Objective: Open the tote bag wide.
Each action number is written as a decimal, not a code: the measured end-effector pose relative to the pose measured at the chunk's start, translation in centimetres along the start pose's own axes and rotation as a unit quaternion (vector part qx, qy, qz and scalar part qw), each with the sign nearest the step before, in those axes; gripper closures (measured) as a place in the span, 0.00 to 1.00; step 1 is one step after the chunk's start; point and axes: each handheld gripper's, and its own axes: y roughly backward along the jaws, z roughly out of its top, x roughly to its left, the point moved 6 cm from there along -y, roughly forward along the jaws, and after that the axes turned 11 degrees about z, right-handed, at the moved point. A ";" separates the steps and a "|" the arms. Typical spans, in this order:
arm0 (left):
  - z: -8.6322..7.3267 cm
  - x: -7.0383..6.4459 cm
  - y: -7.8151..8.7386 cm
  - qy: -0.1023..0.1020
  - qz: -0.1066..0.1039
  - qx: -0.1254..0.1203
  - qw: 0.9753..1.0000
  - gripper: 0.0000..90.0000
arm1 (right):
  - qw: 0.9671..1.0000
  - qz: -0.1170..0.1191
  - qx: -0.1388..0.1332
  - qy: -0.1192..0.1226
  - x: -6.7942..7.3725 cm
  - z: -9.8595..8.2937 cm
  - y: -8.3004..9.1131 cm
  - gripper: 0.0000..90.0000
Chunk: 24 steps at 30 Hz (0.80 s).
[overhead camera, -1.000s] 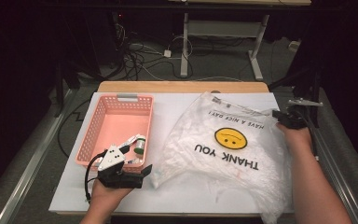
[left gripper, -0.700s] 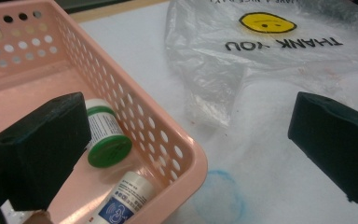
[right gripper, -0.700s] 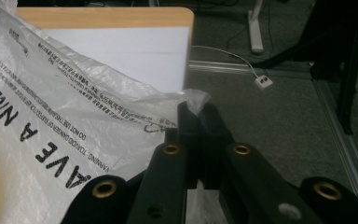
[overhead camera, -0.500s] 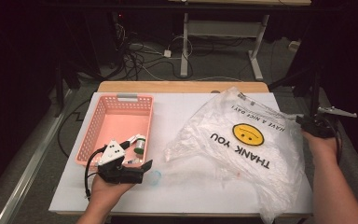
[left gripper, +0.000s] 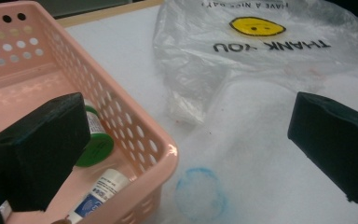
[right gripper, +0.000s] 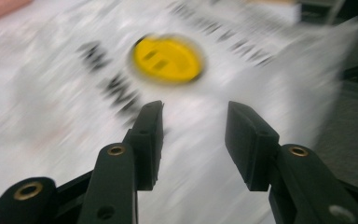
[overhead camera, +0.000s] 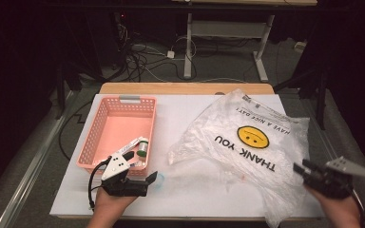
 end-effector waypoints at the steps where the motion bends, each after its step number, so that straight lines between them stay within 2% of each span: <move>1: -0.2 -0.2 0.0 -0.002 -0.001 0.004 1.000 0.00 | 1.000 0.011 0.008 0.004 1.3 -0.8 -0.1 0.60; 2: -0.2 -0.3 0.0 0.004 -0.004 0.003 1.000 0.00 | 1.000 0.022 0.017 0.005 2.5 -1.6 -0.2 0.52; 4: -0.1 -0.4 0.0 0.011 -0.004 0.002 1.000 0.00 | 0.999 0.050 0.015 -0.007 4.8 -2.7 -0.3 0.43; 5: 0.0 -0.4 0.0 0.010 -0.004 0.001 1.000 0.00 | 0.998 0.066 0.023 0.000 5.8 -3.2 -0.5 0.42; 6: 0.0 -0.4 0.0 0.010 -0.004 0.001 1.000 0.00 | 0.998 0.066 0.023 0.000 5.8 -3.2 -0.5 0.42; 7: 0.0 -0.5 -0.1 0.008 -0.005 0.000 1.000 0.00 | 0.995 0.083 0.048 0.022 7.3 -3.7 -0.9 0.41; 8: 0.0 -0.5 -0.2 0.006 -0.005 0.001 1.000 0.00 | 0.995 0.083 0.048 0.022 7.3 -3.7 -0.9 0.41; 9: 0.0 -0.5 -0.4 0.005 -0.006 0.004 1.000 0.00 | 0.994 0.087 0.064 0.031 7.9 -4.1 -1.4 0.43; 11: -0.1 -0.4 -0.5 0.011 -0.007 0.004 1.000 0.00 | 0.992 0.083 0.088 0.033 7.9 -4.8 -2.0 0.45; 14: -0.1 -0.3 -0.6 0.009 -0.008 0.007 1.000 0.00 | 0.991 0.063 0.110 0.050 7.4 -5.5 -2.4 0.55; 16: -0.2 -0.2 -0.6 0.009 -0.008 0.006 1.000 0.00 | 0.990 0.059 0.117 0.045 7.1 -5.8 -2.6 0.64; 20: -0.2 -0.2 -0.5 0.005 -0.012 0.007 1.000 0.00 | 0.991 0.033 0.117 0.057 6.7 -5.7 -2.6 0.92; 22: -0.3 -0.1 -0.4 0.004 -0.013 0.011 1.000 0.00 | 0.990 0.034 0.121 0.066 7.0 -5.5 -2.7 1.00; 24: -0.3 0.1 -0.4 0.003 -0.009 0.014 1.000 0.00 | 0.989 0.044 0.117 0.073 7.7 -5.2 -2.8 1.00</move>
